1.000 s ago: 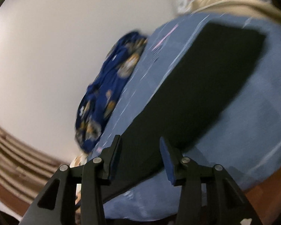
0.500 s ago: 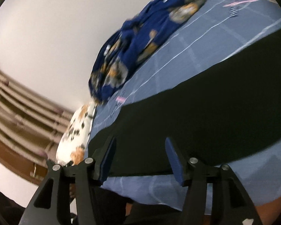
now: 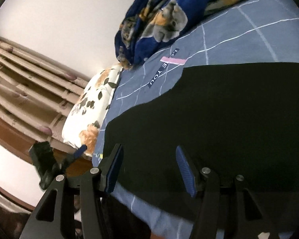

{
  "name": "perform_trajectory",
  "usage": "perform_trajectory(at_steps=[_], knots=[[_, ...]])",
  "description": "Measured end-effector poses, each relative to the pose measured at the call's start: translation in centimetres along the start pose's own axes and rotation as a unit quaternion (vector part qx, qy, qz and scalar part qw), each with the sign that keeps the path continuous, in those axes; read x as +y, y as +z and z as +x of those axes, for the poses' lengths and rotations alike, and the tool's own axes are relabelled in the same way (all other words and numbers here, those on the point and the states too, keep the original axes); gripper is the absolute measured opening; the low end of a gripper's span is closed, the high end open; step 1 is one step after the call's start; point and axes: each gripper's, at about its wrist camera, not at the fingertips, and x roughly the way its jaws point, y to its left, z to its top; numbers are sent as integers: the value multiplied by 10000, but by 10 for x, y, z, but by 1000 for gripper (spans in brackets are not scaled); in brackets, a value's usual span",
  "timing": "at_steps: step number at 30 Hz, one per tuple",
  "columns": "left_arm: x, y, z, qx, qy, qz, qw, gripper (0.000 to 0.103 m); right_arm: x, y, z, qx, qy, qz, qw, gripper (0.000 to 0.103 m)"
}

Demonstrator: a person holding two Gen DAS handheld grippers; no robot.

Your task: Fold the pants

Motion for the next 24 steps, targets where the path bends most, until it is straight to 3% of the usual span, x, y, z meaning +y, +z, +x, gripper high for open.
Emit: perform_trajectory(at_steps=[4,6,9,15,20,24], knots=[[-8,-16,38,603,-38,140,9981,101,0,33,18,82,-404,-298,9987,53],[-3,-27,47,800,-57,10,9968,101,-3,57,18,101,-809,-578,9950,53],[1,-36,49,780,-71,-64,9969,101,-9,92,11,62,-1023,-907,9906,54],[-8,-43,55,806,200,291,9961,101,-23,132,43,690,-1377,-1500,9766,54],[-6,-46,53,767,205,224,9966,101,-20,128,73,1420,-1029,-1972,9646,54],[-9,-48,55,756,289,317,9962,102,-7,122,80,1731,-501,-2287,9567,53]])
